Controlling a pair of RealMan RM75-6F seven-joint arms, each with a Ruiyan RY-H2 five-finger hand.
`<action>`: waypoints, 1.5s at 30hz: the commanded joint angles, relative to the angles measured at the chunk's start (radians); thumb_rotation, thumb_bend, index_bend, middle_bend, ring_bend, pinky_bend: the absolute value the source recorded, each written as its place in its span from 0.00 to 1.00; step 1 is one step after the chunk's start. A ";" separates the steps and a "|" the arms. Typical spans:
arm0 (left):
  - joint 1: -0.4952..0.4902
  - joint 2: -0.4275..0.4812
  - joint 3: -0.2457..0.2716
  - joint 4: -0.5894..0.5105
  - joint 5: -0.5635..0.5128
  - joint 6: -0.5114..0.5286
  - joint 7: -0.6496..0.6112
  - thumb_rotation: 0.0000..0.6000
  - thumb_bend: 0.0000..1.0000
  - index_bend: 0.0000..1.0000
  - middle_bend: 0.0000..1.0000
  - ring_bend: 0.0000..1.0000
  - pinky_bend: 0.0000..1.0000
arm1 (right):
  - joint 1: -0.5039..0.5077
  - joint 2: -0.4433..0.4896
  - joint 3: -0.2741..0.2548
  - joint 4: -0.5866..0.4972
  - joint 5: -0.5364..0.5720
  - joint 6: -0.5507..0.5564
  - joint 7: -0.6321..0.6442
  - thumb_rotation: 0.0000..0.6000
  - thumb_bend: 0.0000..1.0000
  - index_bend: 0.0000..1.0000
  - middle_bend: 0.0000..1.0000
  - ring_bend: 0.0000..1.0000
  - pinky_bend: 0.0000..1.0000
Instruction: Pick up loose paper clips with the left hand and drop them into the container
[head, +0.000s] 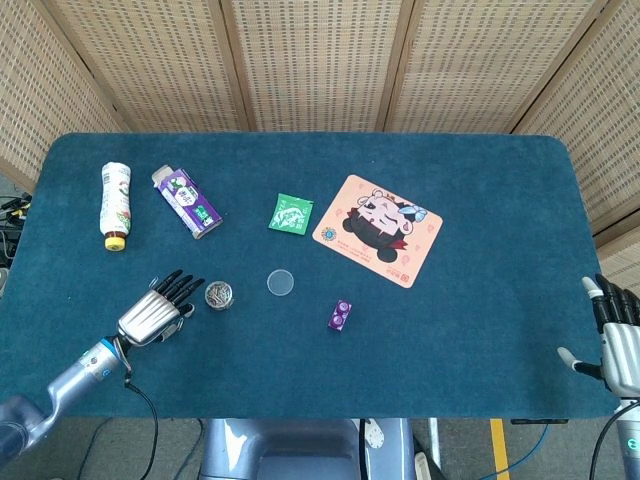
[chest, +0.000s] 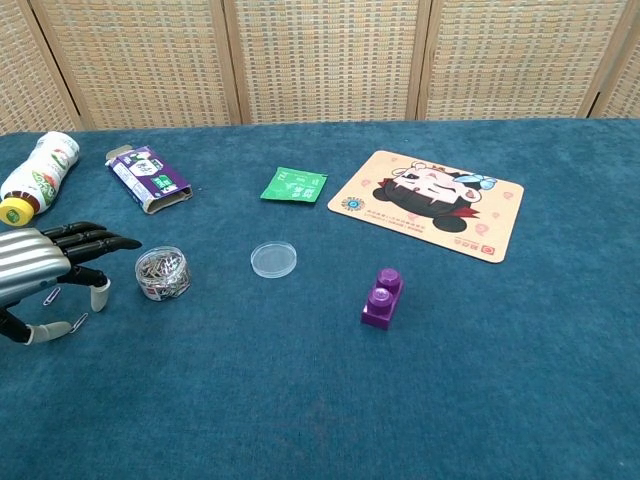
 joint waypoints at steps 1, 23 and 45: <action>-0.004 -0.003 0.001 -0.010 0.003 0.004 0.002 1.00 0.31 0.45 0.00 0.00 0.00 | 0.000 0.001 0.000 0.000 0.001 -0.001 0.004 1.00 0.00 0.02 0.00 0.00 0.00; -0.034 0.069 -0.013 -0.195 -0.009 -0.008 0.052 1.00 0.31 0.46 0.00 0.00 0.00 | 0.000 0.006 0.001 0.001 0.002 -0.005 0.016 1.00 0.00 0.02 0.00 0.00 0.00; -0.021 0.038 -0.025 -0.174 -0.040 -0.048 0.053 1.00 0.31 0.51 0.00 0.00 0.00 | 0.003 0.005 0.001 0.006 0.007 -0.013 0.020 1.00 0.00 0.02 0.00 0.00 0.00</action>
